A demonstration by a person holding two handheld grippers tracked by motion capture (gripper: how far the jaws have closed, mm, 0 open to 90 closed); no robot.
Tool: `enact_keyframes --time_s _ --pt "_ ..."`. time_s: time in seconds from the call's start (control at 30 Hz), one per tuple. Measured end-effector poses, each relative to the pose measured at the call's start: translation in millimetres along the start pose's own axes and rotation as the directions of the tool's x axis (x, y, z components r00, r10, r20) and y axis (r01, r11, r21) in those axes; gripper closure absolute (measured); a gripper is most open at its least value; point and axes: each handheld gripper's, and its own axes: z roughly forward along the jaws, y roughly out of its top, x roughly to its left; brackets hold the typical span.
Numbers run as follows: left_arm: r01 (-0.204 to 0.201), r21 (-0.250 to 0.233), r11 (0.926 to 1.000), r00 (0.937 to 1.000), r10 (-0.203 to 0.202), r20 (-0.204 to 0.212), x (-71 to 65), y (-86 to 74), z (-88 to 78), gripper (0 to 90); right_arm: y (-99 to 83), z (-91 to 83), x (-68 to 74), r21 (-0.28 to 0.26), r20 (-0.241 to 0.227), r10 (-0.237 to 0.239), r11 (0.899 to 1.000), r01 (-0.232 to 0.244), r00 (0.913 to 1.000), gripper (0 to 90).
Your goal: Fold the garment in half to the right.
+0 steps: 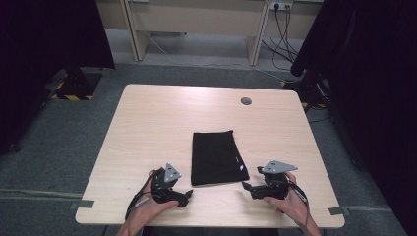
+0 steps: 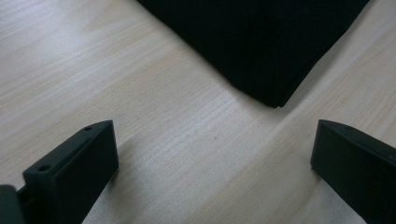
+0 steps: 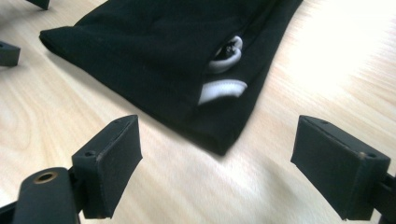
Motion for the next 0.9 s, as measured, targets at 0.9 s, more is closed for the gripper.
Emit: enact_keyframes --time_s 0.9 --pt "0.001 0.003 1.0000 1.0000 -0.001 0.000 -0.6 -0.5 -0.8 0.0 -33.7 -17.8 -8.7 0.068 0.095 0.013 0.997 -0.020 0.9953 14.9"
